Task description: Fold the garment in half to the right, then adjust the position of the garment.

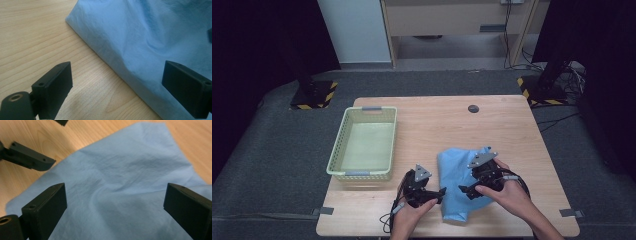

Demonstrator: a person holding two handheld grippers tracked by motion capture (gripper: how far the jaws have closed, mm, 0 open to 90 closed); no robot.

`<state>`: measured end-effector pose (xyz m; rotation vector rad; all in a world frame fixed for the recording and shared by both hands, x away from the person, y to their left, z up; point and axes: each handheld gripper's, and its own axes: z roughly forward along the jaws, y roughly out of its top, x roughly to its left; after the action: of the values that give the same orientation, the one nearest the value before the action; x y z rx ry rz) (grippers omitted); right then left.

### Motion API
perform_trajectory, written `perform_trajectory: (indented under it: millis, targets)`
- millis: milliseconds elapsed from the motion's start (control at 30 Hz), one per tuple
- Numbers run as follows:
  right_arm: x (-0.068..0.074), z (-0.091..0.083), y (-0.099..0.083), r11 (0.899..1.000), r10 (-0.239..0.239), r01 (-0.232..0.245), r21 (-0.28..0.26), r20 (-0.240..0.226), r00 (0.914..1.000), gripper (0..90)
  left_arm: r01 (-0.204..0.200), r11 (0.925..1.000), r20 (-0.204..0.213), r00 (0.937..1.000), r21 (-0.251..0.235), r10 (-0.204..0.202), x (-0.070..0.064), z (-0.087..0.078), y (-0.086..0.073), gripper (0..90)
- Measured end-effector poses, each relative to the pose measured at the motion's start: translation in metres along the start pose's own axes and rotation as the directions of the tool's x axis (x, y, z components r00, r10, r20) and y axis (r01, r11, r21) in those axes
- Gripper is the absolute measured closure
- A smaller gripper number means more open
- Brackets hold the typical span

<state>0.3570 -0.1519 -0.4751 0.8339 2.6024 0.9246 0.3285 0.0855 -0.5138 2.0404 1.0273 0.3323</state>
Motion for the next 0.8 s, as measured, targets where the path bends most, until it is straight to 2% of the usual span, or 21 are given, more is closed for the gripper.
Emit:
perform_trajectory:
  millis: [133,333,633,733,800]
  targets:
    - [-0.001,0.017,-0.005,0.999,-0.016,0.016,0.038,0.0,0.9999,5.2,0.0,1.0,-0.001,1.0,0.004,0.0,0.0,0.0,-0.001,9.1]
    - [-0.008,0.031,-0.021,0.999,-0.007,0.007,0.046,-0.004,1.0,5.5,0.001,1.0,-0.001,1.0,0.004,-0.001,0.001,0.0,0.0,9.2]
    - [-0.012,0.042,-0.043,0.999,0.041,-0.04,0.021,-0.026,0.9988,5.7,0.026,0.9997,-0.013,0.9996,-0.001,-0.026,0.005,-0.001,-0.002,9.6]
    - [-0.01,0.044,-0.049,0.999,0.031,-0.031,-0.01,-0.017,0.9994,5.6,0.033,0.9995,-0.011,0.9994,0.0,-0.033,0.006,-0.001,-0.003,9.8]
    - [-0.01,0.044,-0.052,0.999,0.041,-0.041,-0.032,-0.018,0.999,5.0,0.037,0.9993,-0.013,0.9992,0.008,-0.037,0.008,0.001,-0.004,10.0]
